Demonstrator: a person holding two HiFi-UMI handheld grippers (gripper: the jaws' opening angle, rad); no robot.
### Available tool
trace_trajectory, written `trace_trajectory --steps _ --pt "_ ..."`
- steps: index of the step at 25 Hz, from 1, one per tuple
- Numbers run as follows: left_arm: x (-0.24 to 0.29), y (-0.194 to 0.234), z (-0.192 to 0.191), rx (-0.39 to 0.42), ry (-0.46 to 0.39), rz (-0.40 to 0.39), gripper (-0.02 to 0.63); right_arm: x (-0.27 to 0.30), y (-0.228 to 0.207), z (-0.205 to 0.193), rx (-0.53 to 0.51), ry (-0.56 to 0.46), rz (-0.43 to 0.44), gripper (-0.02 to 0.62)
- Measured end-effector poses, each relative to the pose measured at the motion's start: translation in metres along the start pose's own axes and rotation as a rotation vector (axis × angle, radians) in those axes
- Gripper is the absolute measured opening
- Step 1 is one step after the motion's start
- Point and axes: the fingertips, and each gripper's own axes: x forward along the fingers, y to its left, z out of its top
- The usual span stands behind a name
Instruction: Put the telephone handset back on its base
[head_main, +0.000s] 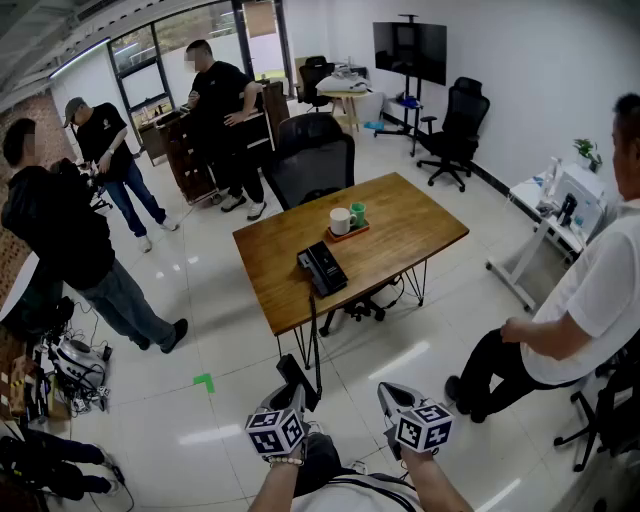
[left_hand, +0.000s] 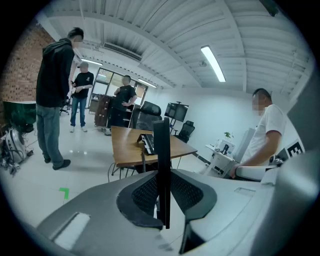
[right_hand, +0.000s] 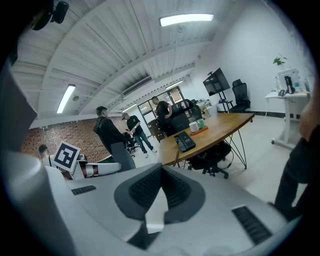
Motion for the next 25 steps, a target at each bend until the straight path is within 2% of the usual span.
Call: trace_trajectory --steps 11,25 --pt "0.046 0.005 0.028 -0.008 -0.004 -0.013 0.071 0.035 -0.024 0.024 0.001 0.004 -0.001 0.003" --pt "0.155 0.034 0.088 -0.035 0.052 -0.086 0.071 0.133 -0.061 0.085 0.002 0.029 -0.021 0.003"
